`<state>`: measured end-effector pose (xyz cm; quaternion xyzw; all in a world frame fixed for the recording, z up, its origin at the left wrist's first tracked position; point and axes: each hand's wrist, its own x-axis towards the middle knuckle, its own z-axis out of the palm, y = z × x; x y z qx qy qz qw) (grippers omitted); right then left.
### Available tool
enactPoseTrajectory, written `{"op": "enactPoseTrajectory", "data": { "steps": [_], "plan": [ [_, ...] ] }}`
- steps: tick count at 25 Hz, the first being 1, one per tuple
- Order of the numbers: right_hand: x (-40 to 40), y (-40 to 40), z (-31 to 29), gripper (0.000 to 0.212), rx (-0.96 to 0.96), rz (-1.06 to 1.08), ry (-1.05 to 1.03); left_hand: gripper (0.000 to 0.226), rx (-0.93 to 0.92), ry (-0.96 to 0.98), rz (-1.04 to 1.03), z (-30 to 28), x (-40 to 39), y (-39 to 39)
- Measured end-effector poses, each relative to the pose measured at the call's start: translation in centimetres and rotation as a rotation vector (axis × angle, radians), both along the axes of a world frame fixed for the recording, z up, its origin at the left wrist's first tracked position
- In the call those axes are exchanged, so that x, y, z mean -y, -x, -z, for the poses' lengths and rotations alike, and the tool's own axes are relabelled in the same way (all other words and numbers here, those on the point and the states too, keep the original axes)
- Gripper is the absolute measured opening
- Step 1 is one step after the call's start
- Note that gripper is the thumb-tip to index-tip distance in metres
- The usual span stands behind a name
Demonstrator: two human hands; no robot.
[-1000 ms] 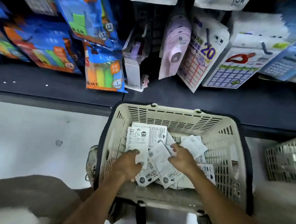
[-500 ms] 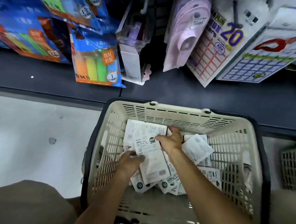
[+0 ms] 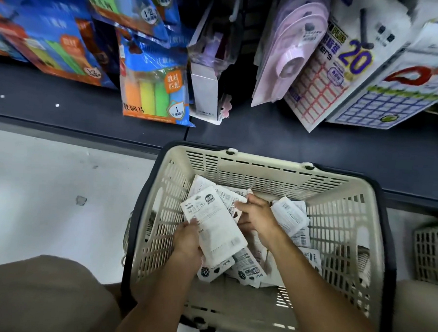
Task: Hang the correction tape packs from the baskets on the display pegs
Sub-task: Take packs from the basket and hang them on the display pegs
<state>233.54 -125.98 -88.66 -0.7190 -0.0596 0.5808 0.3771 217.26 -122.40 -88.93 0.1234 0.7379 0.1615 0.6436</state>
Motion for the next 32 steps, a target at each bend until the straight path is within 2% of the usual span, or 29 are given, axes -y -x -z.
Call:
{"op": "enactPoseTrajectory", "data": {
  "steps": [3,6,7,10,13,16,18,20,22,25,27,28,30,32],
  "plan": [
    [1.0,-1.1,-0.9,0.047,-0.121,-0.17,0.018,0.022,0.037,0.008,-0.014,0.0,-0.8,0.5],
    [0.6,-1.9,-2.3,0.067,-0.019,-0.362,0.106,0.028,0.167,-0.014,0.07,-0.9,-0.4,0.3],
    [0.3,-1.9,-2.7,0.067,0.03,-0.429,0.124,0.031,0.197,-0.02,0.092,-1.1,-0.1,0.1],
    [-0.2,-0.6,-3.7,0.039,0.061,-0.569,0.144,0.037,0.233,-0.036,0.124,-1.7,0.5,-0.6],
    [0.0,1.2,-3.1,0.056,0.039,-0.48,0.089,0.04,0.282,-0.084,0.136,-1.7,0.5,-0.8],
    [-0.3,1.5,-3.0,0.023,0.175,-0.421,-0.07,0.04,0.413,-0.121,0.074,-2.2,0.0,-0.6],
    [-0.5,0.0,-4.1,0.01,0.229,-0.469,-0.14,0.039,0.425,-0.128,0.063,-2.1,-0.6,-0.1],
    [-0.8,-2.1,-6.1,0.009,0.216,-0.491,-0.243,0.038,0.468,-0.1,0.08,-2.5,-1.1,0.7],
    [-0.9,-4.0,-8.5,0.016,0.187,-0.456,-0.37,0.032,0.595,-0.055,0.055,-2.9,-1.2,1.3],
    [-0.4,-5.0,-10.4,0.02,0.201,-0.494,-0.405,0.027,0.716,-0.026,0.047,-4.0,-0.6,0.8],
    [1.3,-4.4,-10.0,0.027,0.215,-0.523,-0.367,0.028,0.705,-0.026,0.069,-4.7,0.1,0.2],
    [2.5,-3.9,-9.6,0.034,0.192,-0.479,-0.345,0.036,0.677,-0.033,0.081,-5.0,0.5,0.0],
    [5.4,-3.3,-8.3,0.046,0.073,-0.248,-0.338,0.053,0.576,-0.055,0.116,-5.5,1.0,-0.1],
    [7.7,-3.1,-6.7,0.05,-0.071,-0.032,-0.323,0.058,0.431,-0.08,0.21,-5.9,1.3,0.1]
  ]
}}
